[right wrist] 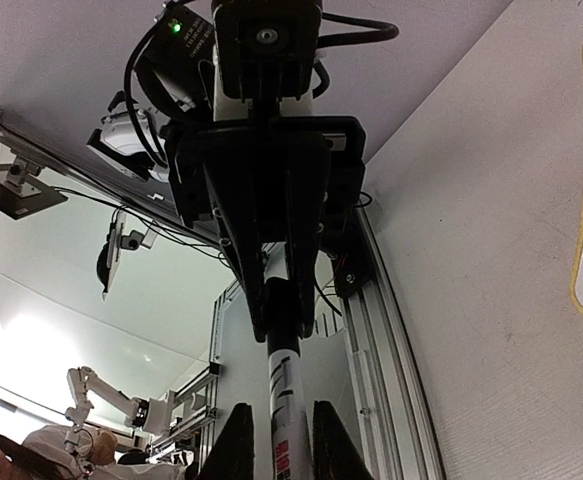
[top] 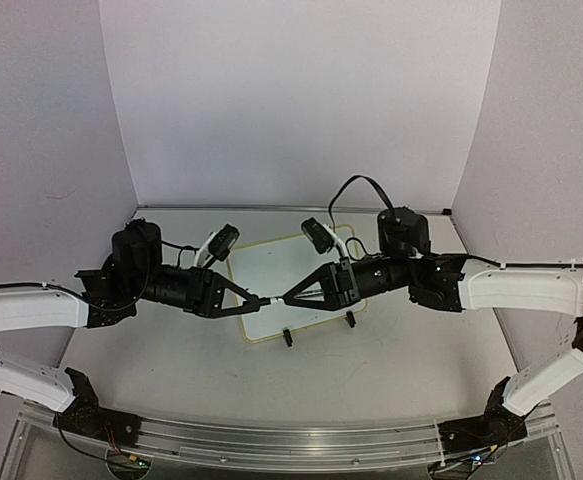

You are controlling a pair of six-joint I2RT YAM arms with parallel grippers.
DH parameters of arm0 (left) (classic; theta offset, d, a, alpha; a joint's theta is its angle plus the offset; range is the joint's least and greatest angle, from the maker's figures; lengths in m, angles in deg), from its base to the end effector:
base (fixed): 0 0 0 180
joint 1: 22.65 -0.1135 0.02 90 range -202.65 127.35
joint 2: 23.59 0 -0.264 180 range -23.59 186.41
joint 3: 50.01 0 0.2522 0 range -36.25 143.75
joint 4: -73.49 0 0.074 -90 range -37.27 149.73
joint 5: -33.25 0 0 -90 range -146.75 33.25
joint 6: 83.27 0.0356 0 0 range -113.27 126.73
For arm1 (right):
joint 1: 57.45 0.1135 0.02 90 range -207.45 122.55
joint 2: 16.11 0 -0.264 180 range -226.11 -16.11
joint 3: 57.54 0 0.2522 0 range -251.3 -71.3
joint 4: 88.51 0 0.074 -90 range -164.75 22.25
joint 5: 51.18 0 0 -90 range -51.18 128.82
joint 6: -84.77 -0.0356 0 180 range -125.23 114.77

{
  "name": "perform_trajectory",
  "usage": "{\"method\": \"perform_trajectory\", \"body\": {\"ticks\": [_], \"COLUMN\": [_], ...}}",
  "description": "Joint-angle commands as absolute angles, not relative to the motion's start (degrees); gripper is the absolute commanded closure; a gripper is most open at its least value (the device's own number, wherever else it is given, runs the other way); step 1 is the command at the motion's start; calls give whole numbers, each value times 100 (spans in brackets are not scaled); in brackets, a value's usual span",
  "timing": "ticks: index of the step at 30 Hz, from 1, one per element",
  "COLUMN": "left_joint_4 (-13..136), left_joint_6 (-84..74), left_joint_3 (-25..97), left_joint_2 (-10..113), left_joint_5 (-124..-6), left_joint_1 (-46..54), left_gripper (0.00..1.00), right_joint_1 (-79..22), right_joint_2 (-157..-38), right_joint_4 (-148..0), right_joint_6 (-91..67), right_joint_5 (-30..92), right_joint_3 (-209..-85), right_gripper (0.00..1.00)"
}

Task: Write a sentence on the whiteboard
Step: Open the pen cap from the whiteboard marker, then pick up the pen cap from the center of the board.

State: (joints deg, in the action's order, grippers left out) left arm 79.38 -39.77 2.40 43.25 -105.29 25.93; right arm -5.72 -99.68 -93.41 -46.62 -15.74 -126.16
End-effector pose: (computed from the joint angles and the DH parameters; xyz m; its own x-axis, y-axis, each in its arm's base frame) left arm 0.1500 -0.2103 0.2789 -0.7834 0.1620 -0.6000 0.6080 -0.0003 -0.7939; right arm 0.1799 0.2749 0.2943 -0.7106 -0.2818 -0.6447 -0.6428 -0.1125 0.7577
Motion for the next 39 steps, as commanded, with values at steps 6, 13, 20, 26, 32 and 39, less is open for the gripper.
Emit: {"method": "perform_trajectory", "body": {"ticks": [6, 13, 20, 26, 32, 39], "left_joint_4": [8097, 8092, 7316, 5001, 4403, 4329], "left_joint_6": [-3920, -3942, -3620, -2726, -3330, -3825], "left_joint_3": [360, 207, 198, 249, -457, -880], "left_joint_2": [4343, 3999, 3549, 3342, 3104, 3460], "left_joint_5": [-10533, -10902, -11025, -9887, -8822, -8228], "left_joint_1": [2564, 2152, 1836, 1818, 1817, 1814], "left_gripper": [100, 100, 100, 100, 100, 96], "right_joint_1": [-502, -1117, -1963, -2027, -2026, -1981], "right_joint_2": [-9857, -9550, -8800, -8419, -7934, -7856], "right_joint_4": [-9725, -10086, -10152, -9642, -8181, -7756], "right_joint_6": [-4628, -4825, -5017, -4753, -3883, -3637], "right_joint_5": [-1677, -2052, -2483, -2113, -1180, -584], "right_joint_3": [-12845, -12436, -12020, -11960, -12064, -12028], "right_gripper": [100, 100, 100, 100, 100, 100]}}
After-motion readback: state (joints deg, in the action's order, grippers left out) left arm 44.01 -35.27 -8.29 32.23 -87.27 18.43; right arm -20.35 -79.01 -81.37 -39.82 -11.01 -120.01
